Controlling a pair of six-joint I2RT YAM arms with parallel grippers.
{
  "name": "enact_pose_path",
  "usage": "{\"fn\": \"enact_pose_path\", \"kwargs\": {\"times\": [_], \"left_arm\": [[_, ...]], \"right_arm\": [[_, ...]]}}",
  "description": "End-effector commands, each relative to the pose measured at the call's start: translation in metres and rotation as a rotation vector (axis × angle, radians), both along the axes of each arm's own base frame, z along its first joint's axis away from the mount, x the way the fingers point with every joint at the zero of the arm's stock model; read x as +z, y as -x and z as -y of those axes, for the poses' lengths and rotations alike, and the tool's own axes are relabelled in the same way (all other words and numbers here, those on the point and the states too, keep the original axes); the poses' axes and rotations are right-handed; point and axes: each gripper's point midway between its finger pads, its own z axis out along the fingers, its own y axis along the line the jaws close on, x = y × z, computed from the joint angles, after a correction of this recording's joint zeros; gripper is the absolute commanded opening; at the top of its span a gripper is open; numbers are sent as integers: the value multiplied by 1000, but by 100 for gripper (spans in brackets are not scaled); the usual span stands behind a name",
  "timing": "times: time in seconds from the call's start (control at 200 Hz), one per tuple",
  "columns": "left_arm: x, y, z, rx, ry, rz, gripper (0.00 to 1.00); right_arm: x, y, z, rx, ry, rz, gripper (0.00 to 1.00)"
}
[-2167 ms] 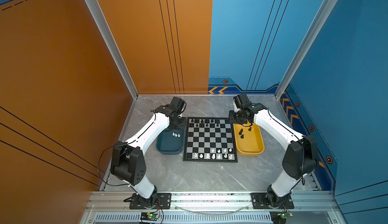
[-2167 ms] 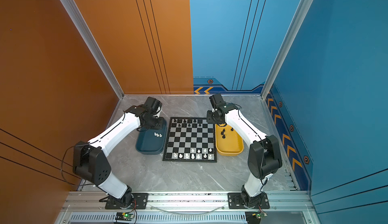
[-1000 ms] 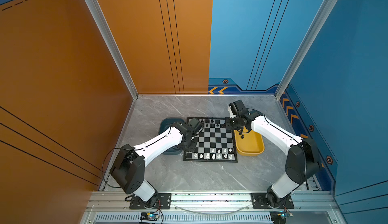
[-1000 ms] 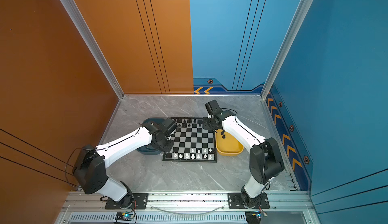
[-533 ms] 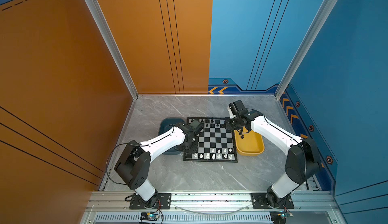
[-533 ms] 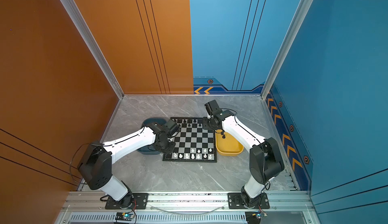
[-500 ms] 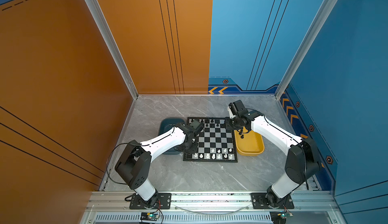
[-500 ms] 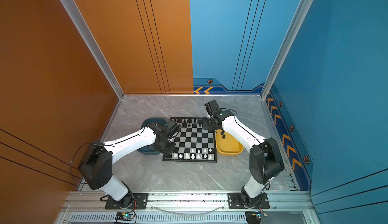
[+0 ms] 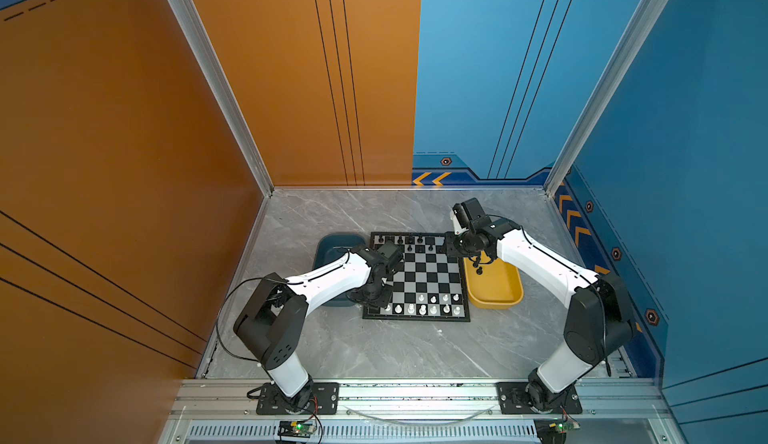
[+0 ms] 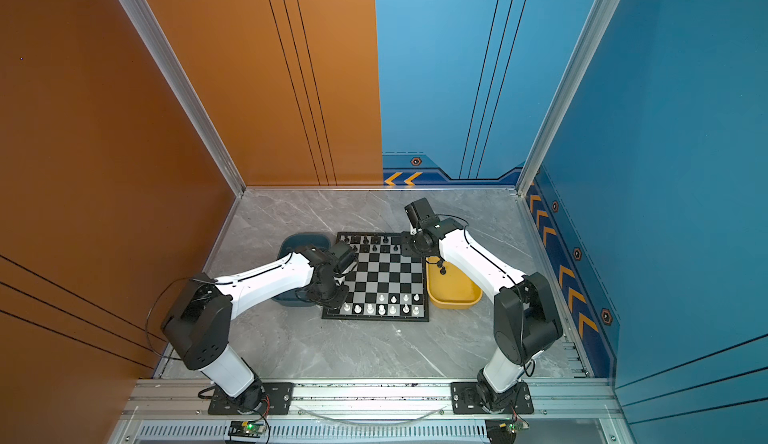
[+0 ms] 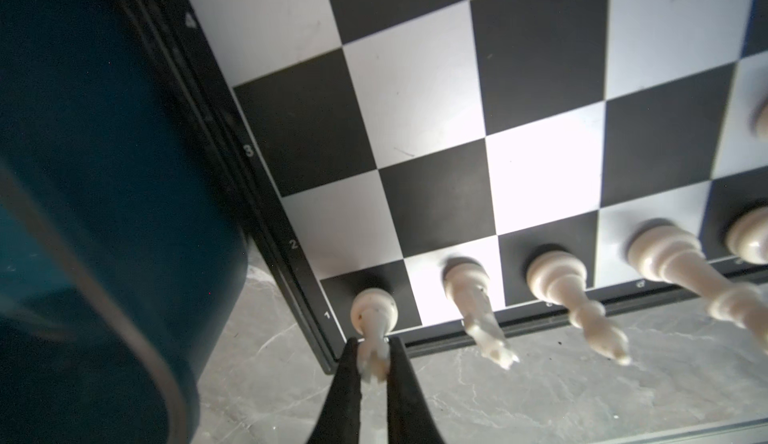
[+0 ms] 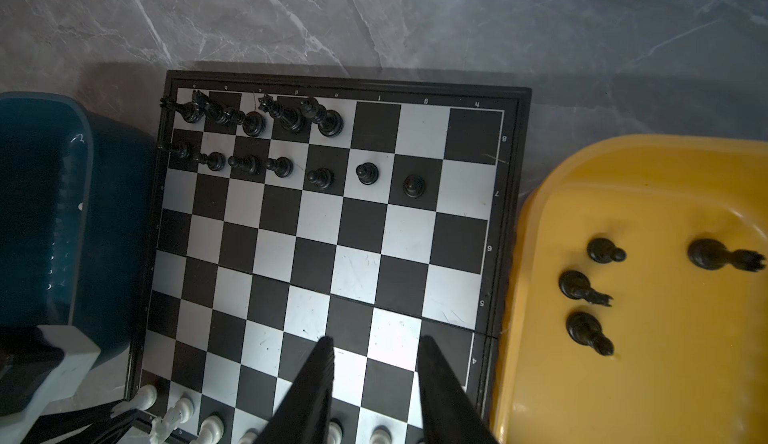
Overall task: Set up the chess pieces on the board
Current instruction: 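Lower the white piece onto the corner square and open the left gripper, then raise the open left gripper and move it back over the teal tray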
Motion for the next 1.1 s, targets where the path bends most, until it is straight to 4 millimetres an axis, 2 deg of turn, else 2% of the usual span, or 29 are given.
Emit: {"fn": "enact_pose_path", "kwargs": {"times": [0.0, 0.17, 0.501, 0.686, 0.806, 0.916, 1.091], "left_arm": [[-8, 8, -1, 5, -5, -38, 10], [-11, 8, -1, 8, -9, -45, 12], [-9, 10, 0, 3, -7, -39, 28], [-2, 11, 2, 1, 7, -18, 31], [16, 7, 4, 3, 41, 30, 32], [44, 2, 2, 1, 64, 96, 33], [93, -15, -16, 24, 59, 241, 36]], "right_arm": [[-7, 4, -4, -2, -12, -24, 36], [-5, 4, -5, -1, -11, -22, 36], [-4, 5, -5, 1, -11, -19, 36], [-3, 6, -5, 2, -10, -16, 36], [0, 6, -4, -1, -7, -11, 37], [4, 5, -1, -6, -4, -2, 37], [9, 4, 5, -24, -2, 7, 37]]}}
